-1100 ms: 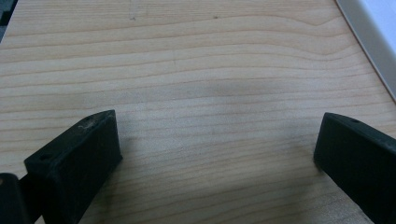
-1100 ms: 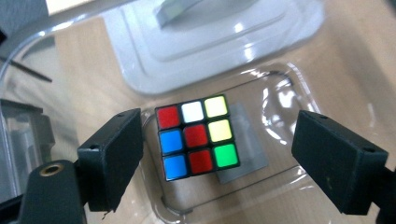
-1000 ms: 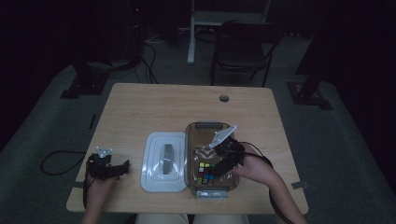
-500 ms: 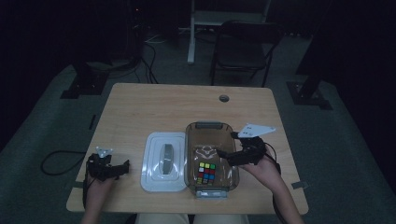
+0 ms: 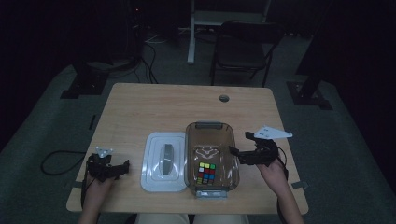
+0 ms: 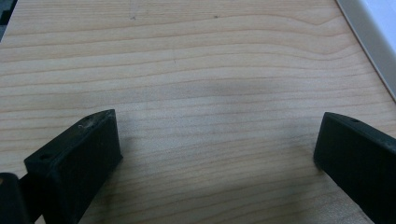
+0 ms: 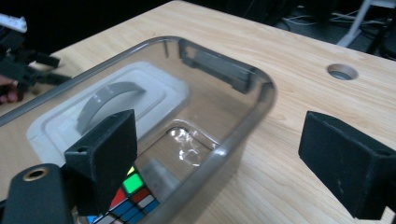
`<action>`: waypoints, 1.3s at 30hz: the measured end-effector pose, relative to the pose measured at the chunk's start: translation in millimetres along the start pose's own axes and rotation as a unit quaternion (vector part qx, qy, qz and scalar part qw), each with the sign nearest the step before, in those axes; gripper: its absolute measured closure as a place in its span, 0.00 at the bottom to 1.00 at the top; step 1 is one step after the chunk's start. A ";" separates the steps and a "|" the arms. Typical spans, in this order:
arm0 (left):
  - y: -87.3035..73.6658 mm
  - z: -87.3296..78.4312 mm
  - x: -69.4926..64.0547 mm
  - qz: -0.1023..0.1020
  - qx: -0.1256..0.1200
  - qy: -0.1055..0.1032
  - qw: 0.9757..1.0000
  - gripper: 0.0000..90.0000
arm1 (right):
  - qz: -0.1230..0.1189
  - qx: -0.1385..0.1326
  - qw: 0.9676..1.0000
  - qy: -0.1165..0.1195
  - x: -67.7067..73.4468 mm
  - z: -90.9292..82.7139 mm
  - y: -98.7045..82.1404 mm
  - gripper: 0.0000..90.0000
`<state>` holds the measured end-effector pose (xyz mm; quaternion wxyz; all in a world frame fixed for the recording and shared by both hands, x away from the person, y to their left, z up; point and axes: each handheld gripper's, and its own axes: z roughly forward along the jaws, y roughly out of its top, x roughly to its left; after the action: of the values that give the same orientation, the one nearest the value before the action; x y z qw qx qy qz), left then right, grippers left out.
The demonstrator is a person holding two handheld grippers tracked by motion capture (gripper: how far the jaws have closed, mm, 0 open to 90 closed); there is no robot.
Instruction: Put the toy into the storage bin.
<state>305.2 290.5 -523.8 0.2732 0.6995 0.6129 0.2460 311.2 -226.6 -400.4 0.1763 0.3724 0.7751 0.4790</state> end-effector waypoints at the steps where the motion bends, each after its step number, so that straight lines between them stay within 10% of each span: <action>1: 0.0 0.0 0.0 0.000 0.000 0.000 1.000 0.01 | 0.004 -0.003 1.000 -0.015 -3.1 -2.4 -3.7 0.13; 20: -0.6 -0.6 -0.4 0.005 -0.001 -0.004 1.000 0.01 | 0.043 -0.001 0.992 -0.116 -37.2 -5.5 -66.8 0.14; 39: -1.0 -0.9 -1.6 0.000 -0.001 0.000 1.000 0.01 | 0.083 0.086 0.978 -0.170 -58.0 12.9 -126.7 0.15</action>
<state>303.6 289.1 -523.8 0.2741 0.6992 0.6125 0.2466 305.9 -295.5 -522.2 0.2319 0.5251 0.7386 0.3535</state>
